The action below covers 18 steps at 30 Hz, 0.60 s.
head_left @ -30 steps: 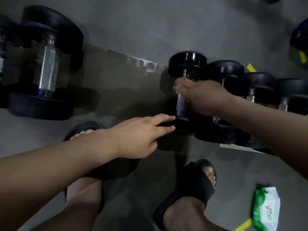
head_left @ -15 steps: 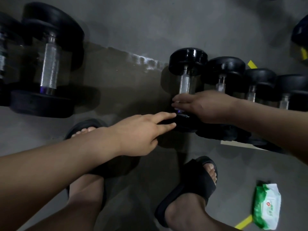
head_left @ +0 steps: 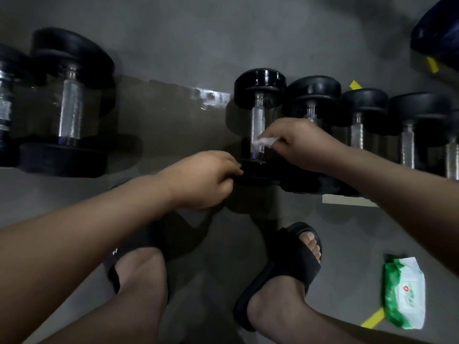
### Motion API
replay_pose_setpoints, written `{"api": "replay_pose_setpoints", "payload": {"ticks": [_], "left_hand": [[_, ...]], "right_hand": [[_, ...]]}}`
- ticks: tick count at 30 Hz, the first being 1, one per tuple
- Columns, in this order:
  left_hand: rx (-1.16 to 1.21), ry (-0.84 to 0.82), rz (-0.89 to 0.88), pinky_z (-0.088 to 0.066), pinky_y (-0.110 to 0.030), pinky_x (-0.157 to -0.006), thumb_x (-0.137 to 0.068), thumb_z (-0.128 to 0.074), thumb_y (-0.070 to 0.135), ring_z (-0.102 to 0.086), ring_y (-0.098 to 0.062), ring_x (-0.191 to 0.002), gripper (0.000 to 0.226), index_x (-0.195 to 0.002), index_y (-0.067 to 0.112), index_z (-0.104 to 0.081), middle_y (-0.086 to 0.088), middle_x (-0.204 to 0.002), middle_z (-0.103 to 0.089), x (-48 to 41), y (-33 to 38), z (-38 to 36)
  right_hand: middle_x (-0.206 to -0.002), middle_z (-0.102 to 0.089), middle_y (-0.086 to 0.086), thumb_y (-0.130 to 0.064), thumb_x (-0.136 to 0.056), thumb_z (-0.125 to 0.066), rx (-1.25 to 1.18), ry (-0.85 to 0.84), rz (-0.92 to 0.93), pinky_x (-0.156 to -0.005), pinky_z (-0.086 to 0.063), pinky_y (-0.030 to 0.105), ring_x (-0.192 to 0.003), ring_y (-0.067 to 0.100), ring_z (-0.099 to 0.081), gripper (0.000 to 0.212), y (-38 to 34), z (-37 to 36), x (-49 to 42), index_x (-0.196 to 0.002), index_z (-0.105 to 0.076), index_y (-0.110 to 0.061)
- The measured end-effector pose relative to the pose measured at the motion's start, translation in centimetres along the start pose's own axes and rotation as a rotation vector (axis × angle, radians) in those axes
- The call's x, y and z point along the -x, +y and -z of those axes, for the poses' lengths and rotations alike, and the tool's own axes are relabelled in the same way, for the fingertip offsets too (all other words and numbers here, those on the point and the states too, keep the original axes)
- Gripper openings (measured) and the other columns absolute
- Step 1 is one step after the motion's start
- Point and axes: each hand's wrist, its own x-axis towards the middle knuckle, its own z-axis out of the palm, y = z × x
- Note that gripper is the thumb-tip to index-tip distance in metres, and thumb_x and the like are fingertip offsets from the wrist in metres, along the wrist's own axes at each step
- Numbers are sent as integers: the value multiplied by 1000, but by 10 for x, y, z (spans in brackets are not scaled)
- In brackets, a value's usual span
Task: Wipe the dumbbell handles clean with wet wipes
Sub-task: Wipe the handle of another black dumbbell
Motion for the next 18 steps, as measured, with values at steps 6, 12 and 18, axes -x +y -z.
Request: {"api": "replay_pose_setpoints", "payload": {"ticks": [6,12,18], "left_hand": [[206,254,247,-50,-24,-95,-91,-68,25,-64,-7,-102,42,-131,23,-59,7,-116,-66,-13,14,20],[508,250,229,-55,-20,-88,-89,-75,20,-69,0,-95,30,-117,25,-65,12,-104,-73,-19,42,23],[419,362,365,-56,-26,-67,-91,-64,9,-70,-15,-67,9,-94,15,-70,-5,-79,-74,-22,26,25]], "right_hand": [[-94,-72,5,-10,-98,-63,-736,182,-379,-72,-58,31,-76,12,-67,9,-22,-9,23,-101,-70,-16],[-86,-70,10,-4,-94,-68,-1216,275,-376,-68,-55,31,-75,20,-66,15,-52,-16,29,-89,-58,-15],[-81,-67,-4,-30,-88,-54,-266,425,-511,-65,-47,30,-79,15,-64,15,-35,-14,39,-87,-64,-19]]}}
